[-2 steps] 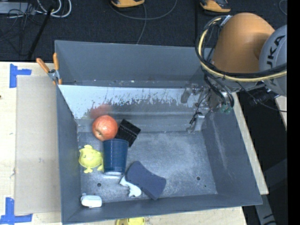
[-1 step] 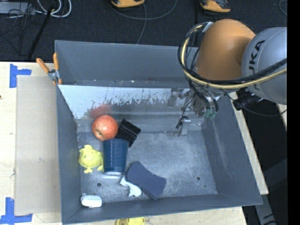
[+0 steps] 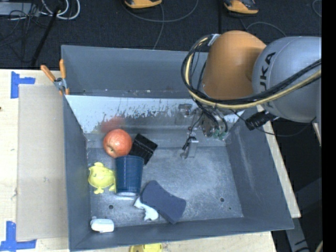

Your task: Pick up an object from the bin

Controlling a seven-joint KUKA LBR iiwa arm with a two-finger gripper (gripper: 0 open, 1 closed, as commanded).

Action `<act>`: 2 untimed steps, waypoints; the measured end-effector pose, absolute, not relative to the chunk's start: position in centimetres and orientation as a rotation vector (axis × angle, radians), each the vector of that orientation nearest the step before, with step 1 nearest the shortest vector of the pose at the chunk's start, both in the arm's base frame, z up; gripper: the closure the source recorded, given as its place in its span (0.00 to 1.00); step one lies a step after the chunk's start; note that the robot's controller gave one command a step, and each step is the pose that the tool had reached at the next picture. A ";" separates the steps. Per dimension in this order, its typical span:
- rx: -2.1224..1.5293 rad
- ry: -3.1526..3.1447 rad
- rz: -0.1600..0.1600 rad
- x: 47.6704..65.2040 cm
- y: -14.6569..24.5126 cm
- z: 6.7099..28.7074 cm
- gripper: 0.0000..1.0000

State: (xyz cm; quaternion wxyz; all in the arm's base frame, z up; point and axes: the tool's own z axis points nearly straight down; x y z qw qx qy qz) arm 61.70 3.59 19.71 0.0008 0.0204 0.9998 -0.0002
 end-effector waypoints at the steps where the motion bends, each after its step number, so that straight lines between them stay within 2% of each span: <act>1: 0.007 3.136 0.001 61.8 6.9 13.8 0.00; 2: 0.083 3.150 -0.004 60.9 12.3 12.9 0.00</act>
Offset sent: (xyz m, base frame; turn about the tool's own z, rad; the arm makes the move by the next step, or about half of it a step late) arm -0.0075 0.0998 -0.0545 0.0182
